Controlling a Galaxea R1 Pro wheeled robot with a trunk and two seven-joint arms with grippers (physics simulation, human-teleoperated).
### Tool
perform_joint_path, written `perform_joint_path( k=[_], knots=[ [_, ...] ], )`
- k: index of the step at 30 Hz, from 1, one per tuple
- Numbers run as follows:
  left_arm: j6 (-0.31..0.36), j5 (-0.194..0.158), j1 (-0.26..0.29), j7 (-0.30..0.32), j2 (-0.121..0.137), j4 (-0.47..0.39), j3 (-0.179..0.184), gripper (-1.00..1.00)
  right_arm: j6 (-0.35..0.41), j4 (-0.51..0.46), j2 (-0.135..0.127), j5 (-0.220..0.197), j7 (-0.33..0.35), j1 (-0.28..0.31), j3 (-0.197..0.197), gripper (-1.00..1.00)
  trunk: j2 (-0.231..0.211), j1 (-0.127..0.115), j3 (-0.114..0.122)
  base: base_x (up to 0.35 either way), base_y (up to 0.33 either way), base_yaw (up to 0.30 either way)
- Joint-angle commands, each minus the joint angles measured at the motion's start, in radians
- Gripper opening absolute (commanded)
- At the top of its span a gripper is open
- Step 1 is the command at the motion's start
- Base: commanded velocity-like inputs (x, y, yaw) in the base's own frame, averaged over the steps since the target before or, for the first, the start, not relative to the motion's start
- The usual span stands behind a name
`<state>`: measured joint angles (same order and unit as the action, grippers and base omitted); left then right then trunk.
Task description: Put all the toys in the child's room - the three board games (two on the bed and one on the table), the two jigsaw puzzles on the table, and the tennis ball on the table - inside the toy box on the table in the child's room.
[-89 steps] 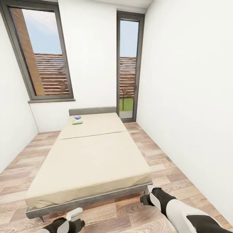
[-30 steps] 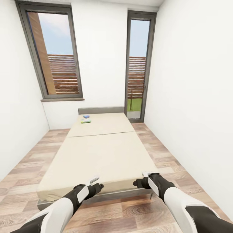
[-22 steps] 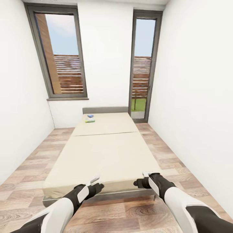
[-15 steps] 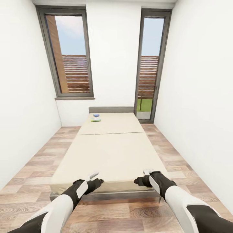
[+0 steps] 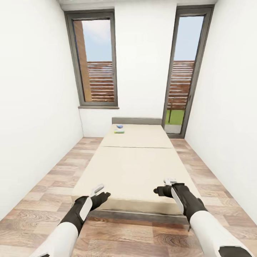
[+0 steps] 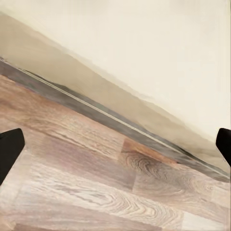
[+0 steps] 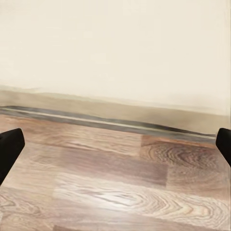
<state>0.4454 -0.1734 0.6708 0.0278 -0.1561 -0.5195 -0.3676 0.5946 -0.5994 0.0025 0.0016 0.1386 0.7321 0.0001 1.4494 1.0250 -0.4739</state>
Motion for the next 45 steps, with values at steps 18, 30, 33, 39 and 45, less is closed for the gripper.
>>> perform_joint_path(
  k=[18,30,33,39,45],
  knots=[
    [0.022,-0.057,-0.130,0.006,-0.006,-0.226,0.072,1.00,0.178,-0.384,-0.001,0.000,0.000,-0.185,0.056,1.00,0.001,0.000,-0.010,0.014,0.012,0.188],
    [0.020,-0.070,-0.139,0.006,-0.004,-0.233,0.076,1.00,0.181,-0.392,0.000,0.000,0.000,-0.189,0.063,1.00,0.001,0.000,-0.018,0.177,0.167,0.256],
    [0.019,-0.071,-0.139,0.006,-0.004,-0.233,0.076,1.00,0.181,-0.392,0.000,0.000,0.000,-0.189,0.063,1.00,0.001,0.000,-0.020,0.227,0.211,0.253],
    [0.018,-0.073,-0.140,0.006,-0.002,-0.234,0.076,1.00,0.178,-0.393,-0.001,0.001,0.002,-0.191,0.064,1.00,0.001,0.000,-0.022,0.240,0.224,0.113],
    [0.018,-0.073,-0.140,0.006,-0.001,-0.234,0.076,1.00,0.173,-0.393,-0.003,0.001,0.002,-0.191,0.065,1.00,0.001,0.000,-0.022,0.247,0.233,0.019]
  ],
)
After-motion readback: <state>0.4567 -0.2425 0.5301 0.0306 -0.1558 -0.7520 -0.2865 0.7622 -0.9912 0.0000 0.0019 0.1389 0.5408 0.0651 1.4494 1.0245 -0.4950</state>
